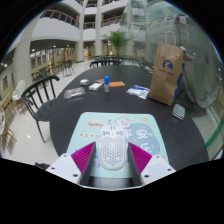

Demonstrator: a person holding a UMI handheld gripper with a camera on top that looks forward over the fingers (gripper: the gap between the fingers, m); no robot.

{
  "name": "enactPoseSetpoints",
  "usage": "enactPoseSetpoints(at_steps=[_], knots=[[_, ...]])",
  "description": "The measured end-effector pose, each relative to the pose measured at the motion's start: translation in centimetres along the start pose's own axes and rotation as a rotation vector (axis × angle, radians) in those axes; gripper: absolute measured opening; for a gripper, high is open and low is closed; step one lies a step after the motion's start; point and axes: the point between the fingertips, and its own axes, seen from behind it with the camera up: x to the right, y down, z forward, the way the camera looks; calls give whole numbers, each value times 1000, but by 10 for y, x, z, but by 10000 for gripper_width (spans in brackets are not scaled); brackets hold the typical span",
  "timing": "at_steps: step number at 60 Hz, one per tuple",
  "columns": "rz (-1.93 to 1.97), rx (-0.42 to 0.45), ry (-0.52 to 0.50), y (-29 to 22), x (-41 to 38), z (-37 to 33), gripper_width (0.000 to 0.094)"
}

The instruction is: Arrange mouse

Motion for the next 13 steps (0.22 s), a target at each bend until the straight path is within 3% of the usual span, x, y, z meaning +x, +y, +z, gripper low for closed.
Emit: enactPoseSetpoints(at_steps=[4,8,13], knots=[[-13,10,-91,-3,-9,-16,872],[-57,-2,-160,7,-8,-48,849],[-87,-4,-163,17,12,-77,852]])
